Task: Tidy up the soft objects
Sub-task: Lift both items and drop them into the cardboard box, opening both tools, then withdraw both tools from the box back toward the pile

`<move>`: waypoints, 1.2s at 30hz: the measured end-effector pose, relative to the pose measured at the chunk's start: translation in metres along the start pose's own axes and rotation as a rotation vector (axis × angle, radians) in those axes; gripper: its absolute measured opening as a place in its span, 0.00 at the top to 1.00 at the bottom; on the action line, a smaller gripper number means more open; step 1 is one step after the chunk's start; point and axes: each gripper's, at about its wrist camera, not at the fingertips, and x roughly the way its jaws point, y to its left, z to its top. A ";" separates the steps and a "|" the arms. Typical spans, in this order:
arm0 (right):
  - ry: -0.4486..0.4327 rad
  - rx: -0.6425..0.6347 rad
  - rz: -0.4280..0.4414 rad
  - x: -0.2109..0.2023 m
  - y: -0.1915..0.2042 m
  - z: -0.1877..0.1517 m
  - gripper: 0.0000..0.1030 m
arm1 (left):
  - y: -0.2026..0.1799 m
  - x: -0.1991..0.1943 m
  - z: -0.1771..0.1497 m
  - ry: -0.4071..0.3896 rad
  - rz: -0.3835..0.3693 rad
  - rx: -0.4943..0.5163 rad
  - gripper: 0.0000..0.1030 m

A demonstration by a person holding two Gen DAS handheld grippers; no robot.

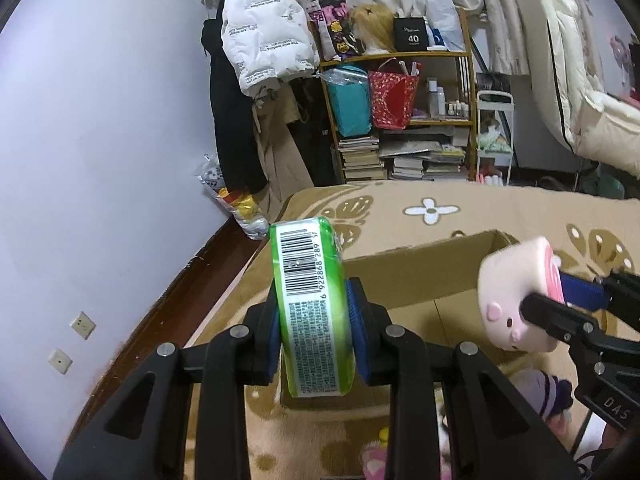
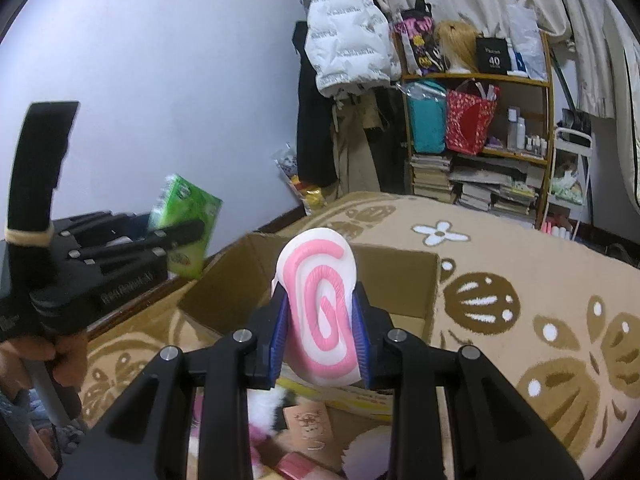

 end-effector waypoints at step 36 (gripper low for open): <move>-0.028 0.085 -0.135 0.002 -0.036 0.000 0.00 | 0.017 0.008 0.000 0.039 0.084 -0.063 0.01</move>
